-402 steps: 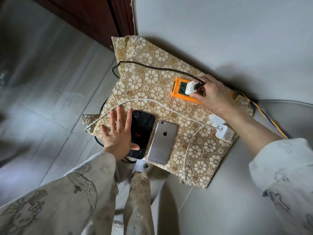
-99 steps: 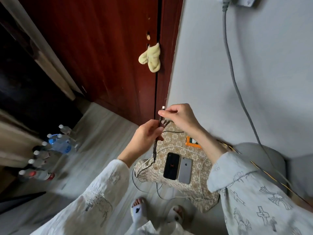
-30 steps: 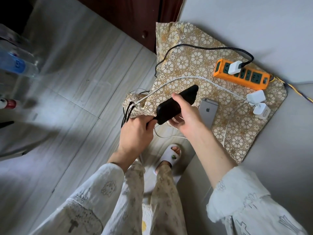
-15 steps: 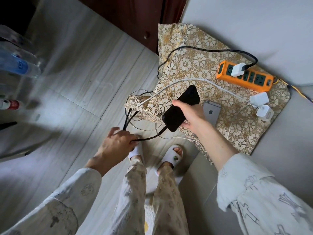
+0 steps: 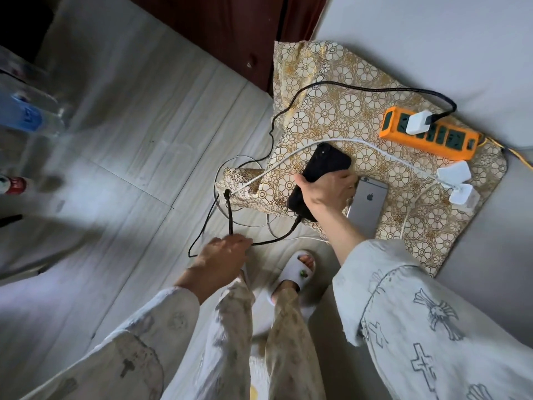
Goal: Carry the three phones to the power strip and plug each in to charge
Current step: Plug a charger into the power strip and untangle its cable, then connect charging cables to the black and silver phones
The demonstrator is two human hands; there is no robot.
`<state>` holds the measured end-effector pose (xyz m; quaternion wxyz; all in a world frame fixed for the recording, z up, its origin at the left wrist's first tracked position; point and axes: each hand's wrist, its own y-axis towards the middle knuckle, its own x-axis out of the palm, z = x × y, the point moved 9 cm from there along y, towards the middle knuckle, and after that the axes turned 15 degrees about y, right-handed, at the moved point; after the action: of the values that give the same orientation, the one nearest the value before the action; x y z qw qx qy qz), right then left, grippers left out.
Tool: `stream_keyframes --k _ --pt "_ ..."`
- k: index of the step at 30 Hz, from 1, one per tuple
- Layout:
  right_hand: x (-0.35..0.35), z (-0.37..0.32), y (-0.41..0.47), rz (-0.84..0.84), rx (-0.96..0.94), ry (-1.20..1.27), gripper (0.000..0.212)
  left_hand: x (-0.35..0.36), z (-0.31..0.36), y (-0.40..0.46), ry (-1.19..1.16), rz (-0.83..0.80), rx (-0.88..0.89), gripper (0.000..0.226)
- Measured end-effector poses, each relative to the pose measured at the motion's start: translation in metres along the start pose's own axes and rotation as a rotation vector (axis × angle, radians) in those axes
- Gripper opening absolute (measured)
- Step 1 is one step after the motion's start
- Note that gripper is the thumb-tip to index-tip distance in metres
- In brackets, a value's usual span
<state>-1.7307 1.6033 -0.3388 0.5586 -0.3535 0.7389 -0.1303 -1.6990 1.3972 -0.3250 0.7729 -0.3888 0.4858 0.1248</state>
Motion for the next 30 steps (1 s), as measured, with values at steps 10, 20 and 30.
stream_keyframes --k 10,20,30 --pt "-0.083 0.014 0.012 0.056 -0.394 0.063 0.037 -0.012 0.013 0.038 -0.124 0.025 -0.118 0.047" --pt "-0.193 0.089 0.088 0.219 -0.315 -0.375 0.054 -0.017 0.101 0.118 0.114 -0.124 -0.107 0.07" --pt "-0.2 0.116 0.127 0.14 -0.47 -0.55 0.034 -0.01 0.109 0.125 0.136 -0.207 -0.222 0.072"
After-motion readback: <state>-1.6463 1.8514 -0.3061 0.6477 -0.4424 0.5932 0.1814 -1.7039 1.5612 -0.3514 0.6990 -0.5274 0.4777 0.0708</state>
